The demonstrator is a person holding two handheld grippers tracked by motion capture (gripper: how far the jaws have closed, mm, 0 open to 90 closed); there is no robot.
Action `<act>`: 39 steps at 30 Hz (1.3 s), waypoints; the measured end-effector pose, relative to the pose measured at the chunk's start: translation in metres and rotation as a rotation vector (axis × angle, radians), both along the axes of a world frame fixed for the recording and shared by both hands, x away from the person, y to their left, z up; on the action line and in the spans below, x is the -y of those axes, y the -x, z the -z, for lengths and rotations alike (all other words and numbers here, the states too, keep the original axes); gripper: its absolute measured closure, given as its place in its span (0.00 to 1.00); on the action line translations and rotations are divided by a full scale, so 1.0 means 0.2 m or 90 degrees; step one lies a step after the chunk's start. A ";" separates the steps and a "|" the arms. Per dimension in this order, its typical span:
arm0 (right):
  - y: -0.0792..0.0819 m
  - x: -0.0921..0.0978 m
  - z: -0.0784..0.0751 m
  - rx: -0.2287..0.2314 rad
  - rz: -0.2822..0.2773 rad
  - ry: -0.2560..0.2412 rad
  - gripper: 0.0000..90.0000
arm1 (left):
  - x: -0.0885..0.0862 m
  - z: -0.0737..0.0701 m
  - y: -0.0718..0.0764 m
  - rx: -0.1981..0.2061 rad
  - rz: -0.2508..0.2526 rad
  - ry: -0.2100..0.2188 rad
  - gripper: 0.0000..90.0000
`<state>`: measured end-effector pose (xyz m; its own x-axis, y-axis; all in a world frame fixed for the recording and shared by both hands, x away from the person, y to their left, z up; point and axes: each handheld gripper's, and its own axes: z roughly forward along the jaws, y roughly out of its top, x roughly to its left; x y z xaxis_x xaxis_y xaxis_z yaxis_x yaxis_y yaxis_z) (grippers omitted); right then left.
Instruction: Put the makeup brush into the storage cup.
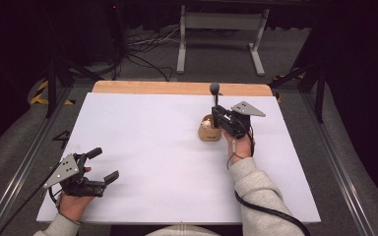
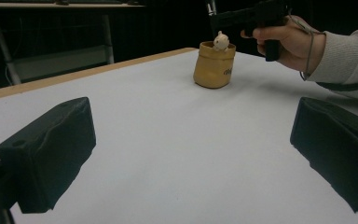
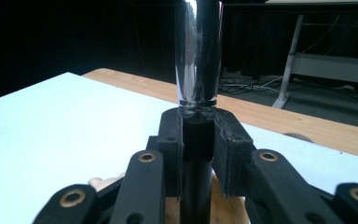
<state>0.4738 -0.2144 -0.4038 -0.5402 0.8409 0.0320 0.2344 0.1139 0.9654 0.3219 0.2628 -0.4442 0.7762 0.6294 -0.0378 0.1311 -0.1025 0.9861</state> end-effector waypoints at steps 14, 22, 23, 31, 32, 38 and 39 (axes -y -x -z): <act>0.00 0.05 0.01 -0.014 0.005 -0.040 0.75 | 0.00 0.00 0.00 0.000 -0.001 0.000 0.01; 0.03 0.07 -0.03 -0.002 -0.008 -0.065 0.49 | 0.00 0.00 0.00 -0.002 -0.001 0.000 0.01; 0.03 0.08 -0.04 0.001 -0.018 -0.068 0.43 | 0.00 0.00 0.00 -0.002 -0.001 0.001 0.01; 0.09 0.11 -0.14 0.024 -0.047 -0.079 0.06 | 0.00 0.00 0.00 -0.002 0.001 0.000 0.01; 0.09 0.11 -0.15 0.025 -0.050 -0.074 0.03 | 0.00 0.00 0.00 -0.003 0.000 0.000 0.01; 0.17 0.15 -0.20 0.042 -0.079 -0.030 0.00 | 0.00 0.00 0.00 -0.002 0.001 -0.001 0.01; 0.18 0.15 -0.21 0.045 -0.083 -0.028 0.00 | 0.00 0.00 0.00 -0.002 0.001 -0.001 0.01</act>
